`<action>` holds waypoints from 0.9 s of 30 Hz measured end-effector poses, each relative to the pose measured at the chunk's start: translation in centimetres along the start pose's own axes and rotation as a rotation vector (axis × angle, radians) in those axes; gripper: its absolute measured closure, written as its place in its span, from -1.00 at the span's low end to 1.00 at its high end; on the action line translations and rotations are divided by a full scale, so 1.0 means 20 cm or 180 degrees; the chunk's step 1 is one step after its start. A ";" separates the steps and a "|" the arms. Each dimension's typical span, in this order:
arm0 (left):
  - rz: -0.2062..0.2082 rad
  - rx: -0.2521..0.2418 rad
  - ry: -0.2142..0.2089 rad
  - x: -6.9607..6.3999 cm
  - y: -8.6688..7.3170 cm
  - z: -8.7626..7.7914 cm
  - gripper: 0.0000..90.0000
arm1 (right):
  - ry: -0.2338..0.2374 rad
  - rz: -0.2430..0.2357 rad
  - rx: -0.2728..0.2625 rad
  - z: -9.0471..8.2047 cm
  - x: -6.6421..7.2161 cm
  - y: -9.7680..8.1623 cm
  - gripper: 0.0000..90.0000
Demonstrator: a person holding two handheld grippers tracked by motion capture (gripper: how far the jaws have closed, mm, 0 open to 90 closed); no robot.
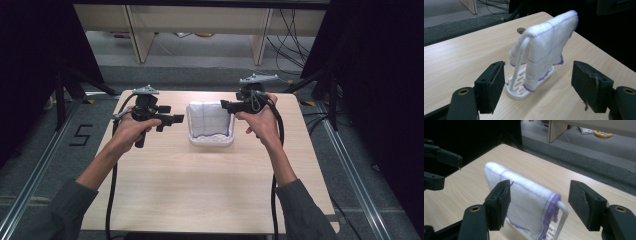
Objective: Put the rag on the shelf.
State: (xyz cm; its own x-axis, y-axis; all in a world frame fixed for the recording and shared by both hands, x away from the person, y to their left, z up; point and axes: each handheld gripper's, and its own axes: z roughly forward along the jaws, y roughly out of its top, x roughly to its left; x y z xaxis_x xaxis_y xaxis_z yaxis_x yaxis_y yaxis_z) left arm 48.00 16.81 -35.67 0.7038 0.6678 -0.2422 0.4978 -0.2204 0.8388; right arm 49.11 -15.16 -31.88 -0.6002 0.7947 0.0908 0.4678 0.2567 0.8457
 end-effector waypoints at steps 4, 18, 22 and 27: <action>0.0138 0.0010 0.0086 -0.04 -0.06 -0.03 -0.44 | 0.0013 -0.0047 -0.0012 -0.03 0.03 -0.03 -0.22; 0.0099 -0.0075 -0.0153 -0.12 -0.24 -0.10 -0.47 | 0.0134 -0.0203 -0.0062 -0.07 0.10 -0.16 -0.23; 0.0109 -0.0063 -0.0179 -0.14 -0.28 -0.10 -0.47 | 0.0154 -0.0192 -0.0032 -0.07 0.12 -0.20 -0.23; 0.0129 -0.0053 -0.0255 -0.16 -0.34 -0.09 -0.47 | 0.0192 -0.0195 -0.0061 -0.08 0.13 -0.25 -0.23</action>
State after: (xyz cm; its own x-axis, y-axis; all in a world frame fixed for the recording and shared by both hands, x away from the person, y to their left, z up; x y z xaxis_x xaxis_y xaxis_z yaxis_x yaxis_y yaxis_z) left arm 41.39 17.45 -39.77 0.7618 0.5995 -0.2455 0.4601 -0.2340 0.8565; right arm 44.21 -15.24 -35.00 -0.6656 0.7431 0.0694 0.4167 0.2929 0.8605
